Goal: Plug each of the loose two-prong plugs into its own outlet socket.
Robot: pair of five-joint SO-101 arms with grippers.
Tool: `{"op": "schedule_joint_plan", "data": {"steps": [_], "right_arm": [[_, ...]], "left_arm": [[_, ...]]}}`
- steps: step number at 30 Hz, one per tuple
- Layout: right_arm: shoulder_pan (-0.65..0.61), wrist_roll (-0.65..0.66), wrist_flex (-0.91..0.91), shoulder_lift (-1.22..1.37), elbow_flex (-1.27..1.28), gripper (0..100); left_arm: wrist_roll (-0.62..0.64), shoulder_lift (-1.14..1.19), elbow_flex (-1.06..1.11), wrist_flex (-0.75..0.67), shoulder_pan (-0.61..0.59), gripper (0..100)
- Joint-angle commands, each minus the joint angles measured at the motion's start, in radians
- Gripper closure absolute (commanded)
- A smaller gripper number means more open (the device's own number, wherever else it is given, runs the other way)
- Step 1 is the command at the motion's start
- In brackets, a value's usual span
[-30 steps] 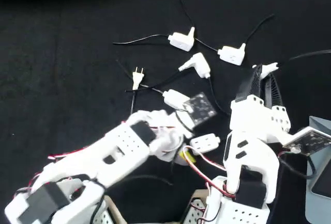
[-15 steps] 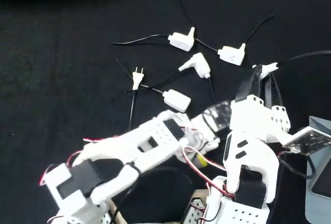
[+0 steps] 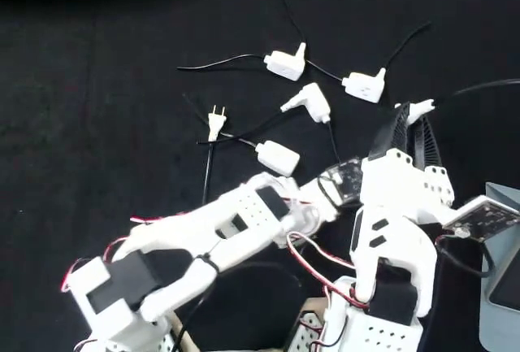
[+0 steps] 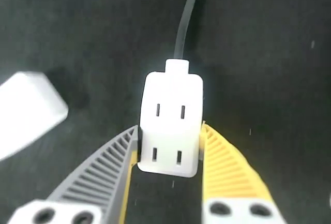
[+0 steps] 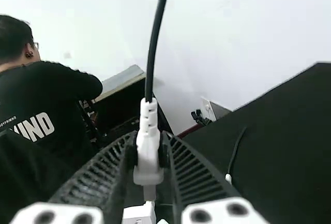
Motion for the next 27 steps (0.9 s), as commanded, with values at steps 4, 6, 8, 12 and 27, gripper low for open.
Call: {"op": "schedule_joint_plan", "data": {"steps": [4, 6, 8, 12, 27], "right_arm": [[0.000, 0.000, -0.020, -0.010, -0.008, 98.5], [-0.028, 0.005, -0.017, -0.004, -0.008, 98.5], [-0.068, 0.041, -0.017, -0.002, 0.001, 98.5], [-0.144, 0.107, -0.017, -0.002, 0.025, 98.6], [-0.508, 0.353, 0.259, -0.002, 0.004, 98.6]], "left_arm": [[-0.008, -0.275, 0.105, 0.173, -0.127, 97], [-0.008, -0.345, 0.176, 0.164, -0.179, 97], [-0.009, -0.411, 0.259, 0.130, -0.232, 97], [-0.009, -0.500, 0.398, 0.034, -0.348, 97], [0.068, -0.775, 0.390, 0.135, -0.608, 69]]}}
